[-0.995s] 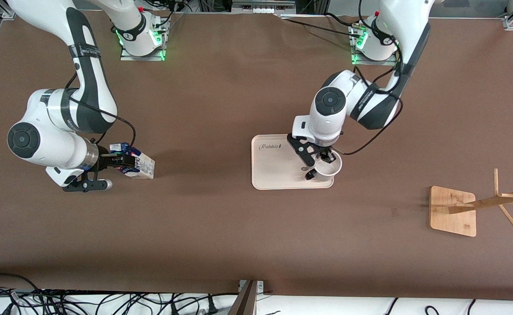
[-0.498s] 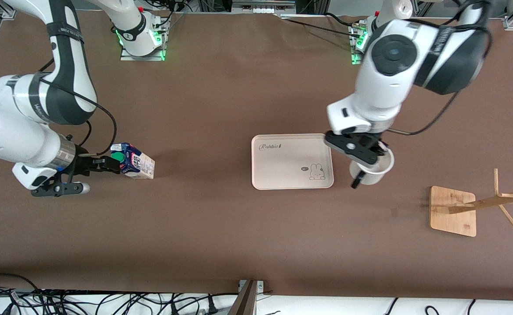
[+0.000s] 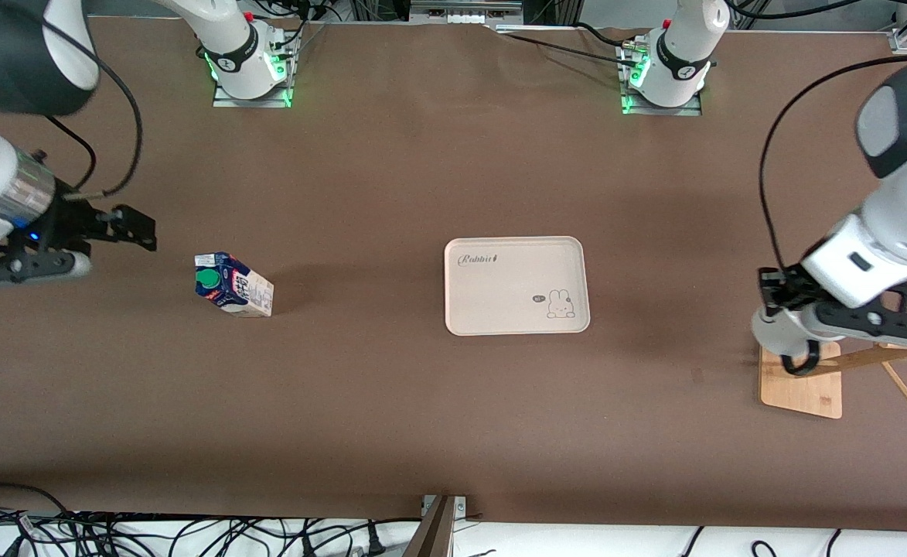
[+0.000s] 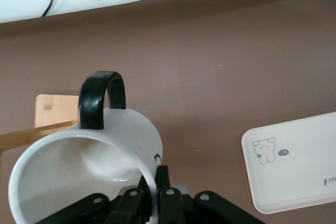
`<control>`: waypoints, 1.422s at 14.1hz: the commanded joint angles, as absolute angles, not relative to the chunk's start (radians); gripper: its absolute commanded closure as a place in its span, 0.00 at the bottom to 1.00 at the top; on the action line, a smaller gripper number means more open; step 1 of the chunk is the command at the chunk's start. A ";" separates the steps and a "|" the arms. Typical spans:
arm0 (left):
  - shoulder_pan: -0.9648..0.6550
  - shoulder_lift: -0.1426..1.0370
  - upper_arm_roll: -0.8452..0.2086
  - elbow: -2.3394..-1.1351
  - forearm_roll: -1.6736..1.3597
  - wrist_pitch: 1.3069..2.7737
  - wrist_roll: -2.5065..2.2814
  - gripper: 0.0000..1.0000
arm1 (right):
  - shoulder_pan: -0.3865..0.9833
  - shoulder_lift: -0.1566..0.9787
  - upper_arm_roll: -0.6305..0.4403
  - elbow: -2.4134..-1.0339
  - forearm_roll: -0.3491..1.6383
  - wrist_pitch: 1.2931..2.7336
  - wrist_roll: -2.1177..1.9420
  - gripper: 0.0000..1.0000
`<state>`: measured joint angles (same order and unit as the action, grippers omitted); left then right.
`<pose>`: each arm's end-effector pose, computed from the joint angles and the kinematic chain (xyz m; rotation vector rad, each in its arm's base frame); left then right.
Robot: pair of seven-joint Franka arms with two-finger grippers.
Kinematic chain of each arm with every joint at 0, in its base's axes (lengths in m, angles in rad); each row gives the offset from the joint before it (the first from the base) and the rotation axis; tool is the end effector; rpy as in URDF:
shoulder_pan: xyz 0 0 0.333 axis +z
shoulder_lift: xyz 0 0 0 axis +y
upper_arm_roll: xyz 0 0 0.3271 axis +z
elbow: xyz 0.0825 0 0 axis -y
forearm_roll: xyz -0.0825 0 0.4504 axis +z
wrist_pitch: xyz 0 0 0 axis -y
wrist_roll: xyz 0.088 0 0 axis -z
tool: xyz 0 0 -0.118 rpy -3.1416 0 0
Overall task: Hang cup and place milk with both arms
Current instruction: 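Lift the white mug with the left gripper toward the wooden stand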
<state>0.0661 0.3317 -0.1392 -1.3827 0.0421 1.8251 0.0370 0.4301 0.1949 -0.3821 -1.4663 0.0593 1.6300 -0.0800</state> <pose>0.7413 -0.0360 0.5270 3.1265 -0.1695 0.1783 0.6791 0.0608 0.5672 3.1220 0.2031 -0.0273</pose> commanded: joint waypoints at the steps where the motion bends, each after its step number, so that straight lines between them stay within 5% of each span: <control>1: 0.142 0.350 -0.155 -1.347 0.028 1.801 0.026 1.00 | 0.428 0.176 -0.382 -1.483 0.032 1.623 -0.126 0.00; 14: 0.328 0.390 -0.152 -1.351 -0.123 1.747 0.026 1.00 | 0.431 0.155 -0.373 -1.440 0.012 1.528 -0.126 0.00; 15: 0.328 0.388 -0.152 -1.351 -0.111 1.727 0.025 0.88 | 0.430 0.128 -0.373 -1.480 0.012 1.529 -0.126 0.00; 16: 0.327 0.388 -0.152 -1.348 -0.104 1.695 0.025 0.11 | 0.425 0.092 -0.373 -1.526 0.009 1.540 -0.127 0.00; 17: 0.328 0.388 -0.153 -1.351 -0.109 1.689 0.026 0.00 | 0.420 0.065 -0.371 -1.572 0.008 1.561 -0.132 0.00; 20: 0.318 0.380 -0.166 -1.351 -0.103 1.655 0.025 0.00 | 0.326 0.038 -0.289 -1.617 0.006 1.603 -0.143 0.00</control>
<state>0.3209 0.3798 -0.1515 -1.3802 -0.1011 1.7055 0.0306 0.4019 0.0954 -0.3711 -1.5486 0.0250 1.5694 -0.1240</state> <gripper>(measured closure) 0.515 0.000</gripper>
